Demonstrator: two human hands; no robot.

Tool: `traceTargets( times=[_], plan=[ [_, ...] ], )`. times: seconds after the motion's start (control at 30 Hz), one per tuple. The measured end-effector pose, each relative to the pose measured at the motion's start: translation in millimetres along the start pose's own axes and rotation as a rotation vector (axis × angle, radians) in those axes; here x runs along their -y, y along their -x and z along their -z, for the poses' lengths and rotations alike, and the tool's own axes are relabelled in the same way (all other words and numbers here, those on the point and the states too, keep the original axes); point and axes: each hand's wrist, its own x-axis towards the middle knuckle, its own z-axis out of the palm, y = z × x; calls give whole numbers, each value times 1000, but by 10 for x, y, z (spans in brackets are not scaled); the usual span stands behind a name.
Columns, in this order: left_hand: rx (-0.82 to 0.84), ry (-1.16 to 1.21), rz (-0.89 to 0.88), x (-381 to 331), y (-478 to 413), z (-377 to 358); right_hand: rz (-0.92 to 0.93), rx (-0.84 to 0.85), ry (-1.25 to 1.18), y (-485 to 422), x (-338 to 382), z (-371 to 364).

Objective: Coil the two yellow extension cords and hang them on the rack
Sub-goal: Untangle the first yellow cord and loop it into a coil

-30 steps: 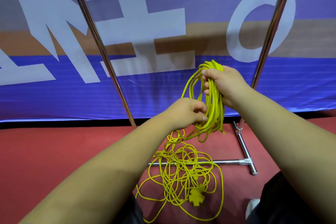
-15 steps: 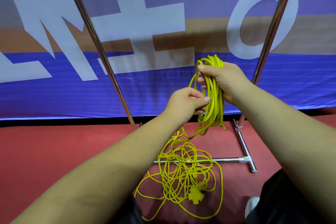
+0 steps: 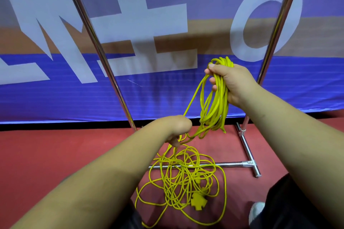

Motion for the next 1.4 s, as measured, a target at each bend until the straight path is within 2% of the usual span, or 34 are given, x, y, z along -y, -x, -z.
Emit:
traceTargets(
  times=[0.07, 0.13, 0.27, 0.43, 0.6, 0.77, 0.97, 1.07, 1.2, 1.33, 1.4],
  plan=[
    [147, 409, 78, 46, -53, -71, 1, 20, 1, 20, 6, -9],
    [139, 609, 17, 42, -116, -109, 3, 40, 5, 52, 21, -26],
    [-77, 513, -117, 65, -321, -85, -32, 100, -32, 112, 80, -39],
    [-40, 467, -175, 190, -426, -29, -88, 193, 53, 224, 116, -54],
    [16, 677, -286, 132, -462, -33, -105, 304, 131, 347, 138, -57],
    [-72, 773, -373, 72, -521, -39, -150, 313, 146, 393, 146, -58],
    [-263, 705, -372, 29, -630, 42, -160, 395, 189, 327, 143, 13],
    [-198, 709, -399, -39, -561, 144, -214, 431, 181, 324, 143, 34],
    [-120, 673, -575, -86, -484, 377, -263, 491, 124, 324, 158, 35],
    [-50, 692, -706, -61, -423, 589, -254, 551, 67, 332, 178, 18],
    [-12, 701, -717, -37, -391, 644, -238, 572, 80, 332, 176, 11]
  ],
)
